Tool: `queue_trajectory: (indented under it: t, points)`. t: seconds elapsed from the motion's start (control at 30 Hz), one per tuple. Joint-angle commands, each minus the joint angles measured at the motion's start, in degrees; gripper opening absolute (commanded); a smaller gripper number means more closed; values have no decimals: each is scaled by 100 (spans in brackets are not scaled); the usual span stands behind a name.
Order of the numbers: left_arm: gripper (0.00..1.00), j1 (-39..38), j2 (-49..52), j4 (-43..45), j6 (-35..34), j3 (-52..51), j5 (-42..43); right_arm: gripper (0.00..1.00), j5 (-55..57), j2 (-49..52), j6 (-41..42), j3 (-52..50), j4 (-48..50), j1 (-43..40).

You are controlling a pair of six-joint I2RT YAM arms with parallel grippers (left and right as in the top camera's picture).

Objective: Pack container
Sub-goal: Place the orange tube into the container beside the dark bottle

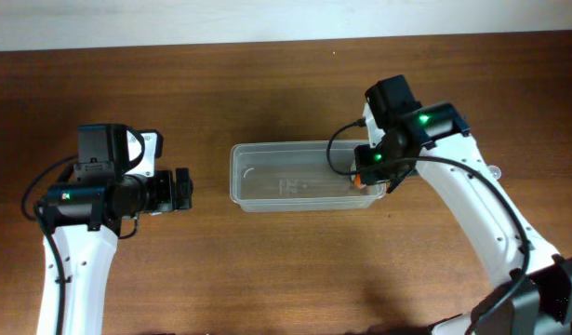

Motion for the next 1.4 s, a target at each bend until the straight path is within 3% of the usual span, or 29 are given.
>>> queue_trajectory:
  t: [0.0,0.3,0.4,0.53,1.0,1.13,1.27,1.37]
  points:
    - [99,-13,9,9,90,103,20,19,140,157,68,-367,317,22]
    - [99,-13,9,9,92,103,20,20,289,728,66,-494,520,22]
    - [99,-13,9,11,90,103,20,39,289,752,63,-494,522,28]
    - [99,-13,9,11,90,103,20,48,289,737,63,-479,520,28]
    - [99,-13,9,11,92,103,20,55,317,380,63,557,-87,26]
    - [99,-13,9,9,92,103,20,57,920,352,282,1054,-348,-17]
    - [99,-13,9,9,90,103,20,64,1108,223,717,1875,-737,-538]
    - [99,-13,9,9,92,103,20,84,1043,155,817,2479,-1113,-1685]
